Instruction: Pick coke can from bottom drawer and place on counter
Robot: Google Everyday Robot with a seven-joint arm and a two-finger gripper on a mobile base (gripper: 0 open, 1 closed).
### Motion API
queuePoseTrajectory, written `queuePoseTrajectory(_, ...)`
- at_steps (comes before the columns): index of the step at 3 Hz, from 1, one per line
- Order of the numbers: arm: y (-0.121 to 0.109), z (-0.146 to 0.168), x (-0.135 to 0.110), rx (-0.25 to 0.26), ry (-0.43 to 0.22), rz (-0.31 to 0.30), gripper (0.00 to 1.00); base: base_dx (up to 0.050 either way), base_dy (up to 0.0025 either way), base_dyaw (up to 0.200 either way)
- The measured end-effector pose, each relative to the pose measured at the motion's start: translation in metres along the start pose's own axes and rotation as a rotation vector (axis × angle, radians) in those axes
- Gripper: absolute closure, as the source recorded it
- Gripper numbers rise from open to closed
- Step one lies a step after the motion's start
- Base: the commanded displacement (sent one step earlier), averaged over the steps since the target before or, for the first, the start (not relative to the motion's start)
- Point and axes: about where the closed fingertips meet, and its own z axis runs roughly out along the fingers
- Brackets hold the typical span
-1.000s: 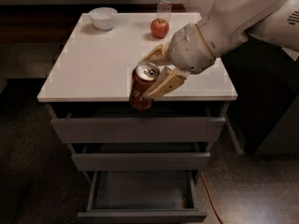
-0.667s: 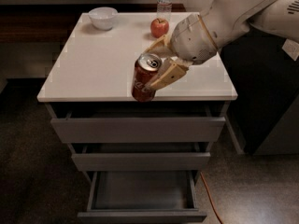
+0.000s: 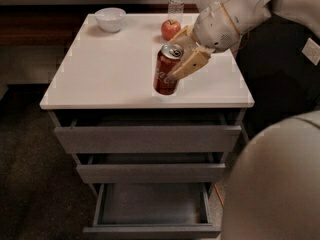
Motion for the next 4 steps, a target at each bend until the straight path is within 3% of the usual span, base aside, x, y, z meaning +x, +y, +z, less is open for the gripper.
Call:
queuePoseTrajectory(2,-0.03,-0.002,0.017,-0.034,0.037,0.028,1.0,0.0,0.0,0.0)
queuePoseTrajectory(3,-0.042,0.004,0.027,-0.061,0.05,0.043,0.88,0.0,0.0,0.0)
queuePoseTrajectory(4,-0.052,0.014,0.039,-0.081,0.054,0.064,0.64,0.0,0.0,0.0)
